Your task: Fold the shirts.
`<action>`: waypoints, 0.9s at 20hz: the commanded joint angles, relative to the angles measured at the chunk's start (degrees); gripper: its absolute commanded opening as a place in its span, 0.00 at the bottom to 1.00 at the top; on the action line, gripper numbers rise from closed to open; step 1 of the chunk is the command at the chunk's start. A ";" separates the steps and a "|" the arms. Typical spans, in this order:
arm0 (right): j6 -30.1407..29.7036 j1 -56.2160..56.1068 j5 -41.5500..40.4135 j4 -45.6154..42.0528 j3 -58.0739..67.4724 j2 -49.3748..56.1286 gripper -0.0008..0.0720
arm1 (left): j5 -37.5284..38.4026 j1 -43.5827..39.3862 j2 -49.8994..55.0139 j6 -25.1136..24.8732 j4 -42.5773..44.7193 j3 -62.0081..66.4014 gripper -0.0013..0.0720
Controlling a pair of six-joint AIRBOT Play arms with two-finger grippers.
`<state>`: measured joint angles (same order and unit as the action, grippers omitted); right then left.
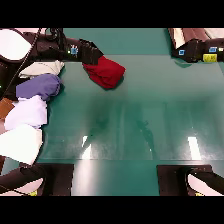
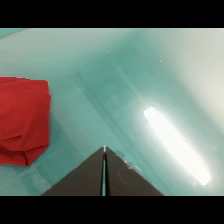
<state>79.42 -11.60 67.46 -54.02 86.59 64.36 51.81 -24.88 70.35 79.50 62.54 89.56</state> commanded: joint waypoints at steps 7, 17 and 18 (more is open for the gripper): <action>0.00 -0.04 0.02 0.07 0.04 0.00 0.03 | -11.37 0.00 5.81 6.14 11.13 0.02 0.61; 0.00 -0.04 0.09 0.04 0.04 0.17 0.03 | -18.93 0.74 32.68 10.08 8.59 0.09 0.63; 0.00 -0.04 0.22 0.04 0.04 0.17 0.03 | -20.04 0.74 33.59 10.10 8.46 0.09 0.63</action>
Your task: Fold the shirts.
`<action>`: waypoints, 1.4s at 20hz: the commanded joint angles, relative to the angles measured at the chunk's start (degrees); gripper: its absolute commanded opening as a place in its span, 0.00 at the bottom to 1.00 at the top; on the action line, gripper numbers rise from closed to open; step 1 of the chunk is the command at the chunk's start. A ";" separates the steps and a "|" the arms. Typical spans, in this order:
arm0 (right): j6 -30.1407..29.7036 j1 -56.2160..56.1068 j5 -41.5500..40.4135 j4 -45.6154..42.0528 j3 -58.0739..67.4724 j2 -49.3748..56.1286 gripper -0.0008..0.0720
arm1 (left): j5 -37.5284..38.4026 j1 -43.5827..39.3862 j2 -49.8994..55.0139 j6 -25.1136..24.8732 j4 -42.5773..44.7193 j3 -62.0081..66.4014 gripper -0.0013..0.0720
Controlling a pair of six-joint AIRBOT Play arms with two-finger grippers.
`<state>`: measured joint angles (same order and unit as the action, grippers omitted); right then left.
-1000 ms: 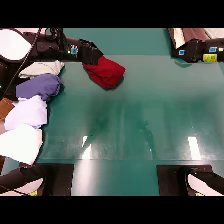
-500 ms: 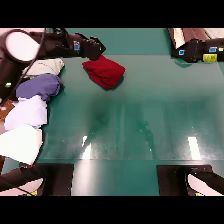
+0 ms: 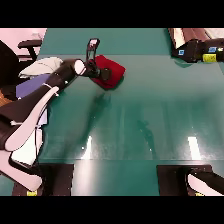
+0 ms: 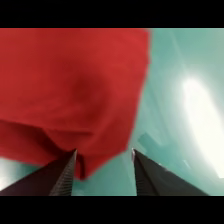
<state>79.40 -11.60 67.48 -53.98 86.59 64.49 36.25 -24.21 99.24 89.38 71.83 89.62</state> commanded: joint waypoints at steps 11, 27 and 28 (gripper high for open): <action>0.04 -0.04 0.15 0.02 0.04 0.04 0.03 | -11.67 0.07 5.92 -0.15 0.50 1.27 0.06; 0.04 7.17 -7.32 0.39 0.20 -11.45 0.03 | 15.76 -9.05 -29.94 -10.36 14.93 15.30 0.05; 0.04 7.56 -7.28 0.37 0.22 -12.11 0.03 | 18.05 -11.47 -28.85 -10.36 14.75 14.99 0.05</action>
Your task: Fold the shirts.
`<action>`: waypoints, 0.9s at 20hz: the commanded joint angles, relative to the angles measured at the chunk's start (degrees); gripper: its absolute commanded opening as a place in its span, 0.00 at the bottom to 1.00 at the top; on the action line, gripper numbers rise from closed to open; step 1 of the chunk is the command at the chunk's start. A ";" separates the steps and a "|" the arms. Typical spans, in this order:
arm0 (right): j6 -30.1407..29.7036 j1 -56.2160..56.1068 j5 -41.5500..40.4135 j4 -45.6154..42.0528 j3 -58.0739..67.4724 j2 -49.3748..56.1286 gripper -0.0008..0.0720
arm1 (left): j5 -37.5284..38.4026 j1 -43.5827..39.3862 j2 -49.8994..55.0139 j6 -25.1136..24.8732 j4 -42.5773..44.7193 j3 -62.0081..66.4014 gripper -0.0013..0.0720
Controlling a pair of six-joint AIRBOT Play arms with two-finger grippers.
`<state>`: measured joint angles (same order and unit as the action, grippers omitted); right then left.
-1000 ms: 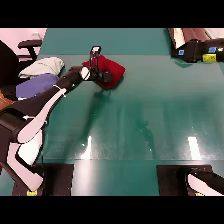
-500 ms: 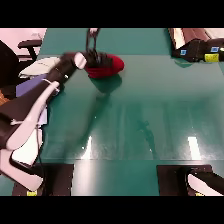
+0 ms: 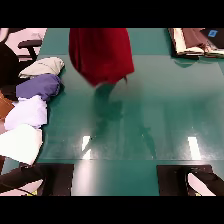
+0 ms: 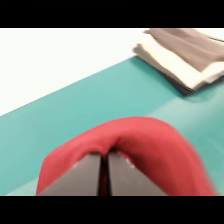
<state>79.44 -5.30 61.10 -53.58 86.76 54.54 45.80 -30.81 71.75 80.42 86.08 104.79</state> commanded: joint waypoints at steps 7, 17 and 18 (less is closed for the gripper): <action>0.00 1.92 1.16 -0.15 0.02 -4.24 0.03 | 8.81 -12.61 8.61 -1.29 -5.20 -3.54 0.80; 0.00 1.92 1.62 -0.15 0.00 -4.17 0.03 | 20.63 25.97 5.79 6.43 -12.17 -19.23 0.80; 0.00 1.92 1.62 -0.15 0.00 -4.17 0.03 | 20.22 28.41 5.99 5.33 -14.95 -23.91 0.80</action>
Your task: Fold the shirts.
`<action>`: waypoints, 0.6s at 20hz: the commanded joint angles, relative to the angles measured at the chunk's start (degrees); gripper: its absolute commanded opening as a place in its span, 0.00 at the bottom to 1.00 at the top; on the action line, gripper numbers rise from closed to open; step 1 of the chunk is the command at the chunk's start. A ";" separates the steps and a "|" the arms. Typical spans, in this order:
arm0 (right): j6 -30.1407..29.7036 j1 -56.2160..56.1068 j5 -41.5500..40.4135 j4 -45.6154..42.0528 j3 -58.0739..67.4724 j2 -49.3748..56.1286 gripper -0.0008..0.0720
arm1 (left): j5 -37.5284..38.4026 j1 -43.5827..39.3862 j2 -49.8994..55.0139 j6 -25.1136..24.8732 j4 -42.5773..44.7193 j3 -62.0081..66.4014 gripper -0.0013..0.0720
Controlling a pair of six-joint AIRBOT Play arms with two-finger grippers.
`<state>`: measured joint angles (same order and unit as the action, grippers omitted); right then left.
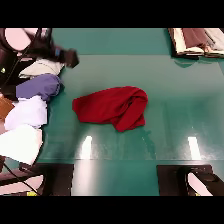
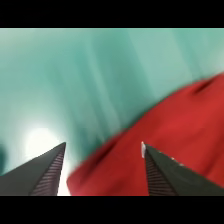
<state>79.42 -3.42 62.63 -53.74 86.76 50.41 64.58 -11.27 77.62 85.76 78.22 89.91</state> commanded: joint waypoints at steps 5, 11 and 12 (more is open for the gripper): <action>0.02 0.04 0.70 0.15 0.00 0.92 0.03 | -4.44 13.92 3.93 -6.23 -16.87 -26.62 0.80; 0.02 -3.93 3.15 0.02 0.00 5.35 0.03 | -6.82 13.73 10.10 -9.33 -25.22 -28.52 0.80; 0.02 -4.42 3.15 0.02 0.00 6.05 0.03 | -6.75 13.73 10.43 -10.56 -27.43 -28.52 0.80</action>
<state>79.40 -6.15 65.06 -53.67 86.76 54.63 58.76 2.11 86.21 78.26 57.04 62.52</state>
